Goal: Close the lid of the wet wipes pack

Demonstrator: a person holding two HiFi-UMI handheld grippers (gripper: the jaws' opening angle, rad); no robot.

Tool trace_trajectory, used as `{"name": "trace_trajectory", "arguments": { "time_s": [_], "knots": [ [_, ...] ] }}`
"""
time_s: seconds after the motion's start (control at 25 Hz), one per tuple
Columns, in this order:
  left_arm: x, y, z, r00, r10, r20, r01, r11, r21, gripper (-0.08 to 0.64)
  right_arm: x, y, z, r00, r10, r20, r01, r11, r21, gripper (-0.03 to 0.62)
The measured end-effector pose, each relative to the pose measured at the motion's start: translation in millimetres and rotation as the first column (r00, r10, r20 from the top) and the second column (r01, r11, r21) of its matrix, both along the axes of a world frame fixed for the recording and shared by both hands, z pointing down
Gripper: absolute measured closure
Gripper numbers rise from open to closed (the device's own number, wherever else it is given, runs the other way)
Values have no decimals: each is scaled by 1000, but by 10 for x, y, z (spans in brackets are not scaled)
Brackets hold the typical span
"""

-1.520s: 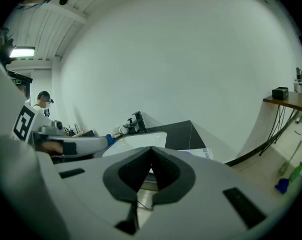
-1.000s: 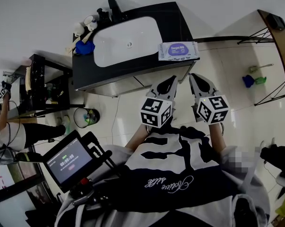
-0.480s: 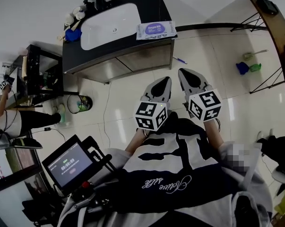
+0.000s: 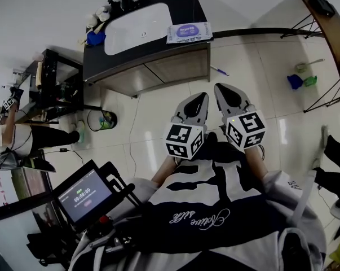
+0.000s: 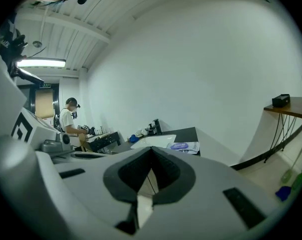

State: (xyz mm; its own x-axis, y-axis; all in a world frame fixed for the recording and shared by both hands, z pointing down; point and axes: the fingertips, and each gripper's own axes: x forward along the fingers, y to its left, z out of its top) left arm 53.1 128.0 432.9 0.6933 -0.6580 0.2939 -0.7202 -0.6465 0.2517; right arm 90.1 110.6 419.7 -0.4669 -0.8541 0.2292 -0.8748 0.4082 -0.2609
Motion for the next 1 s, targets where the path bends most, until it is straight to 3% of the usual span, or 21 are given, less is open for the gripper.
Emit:
{"name": "trace_trajectory", "arguments": {
  "time_s": [0.44,1.0],
  "knots": [
    [-386,-140,-169,1000,-25,-16,25,1000,19,561,-322,-46,-161,1000,12,-9,-12,1000,18,598],
    [-492,-178,-70,999,-40,-17,40,999,6,561,-411,-79,-91,1000,-2,-30,2,1000,26,598]
  ]
}}
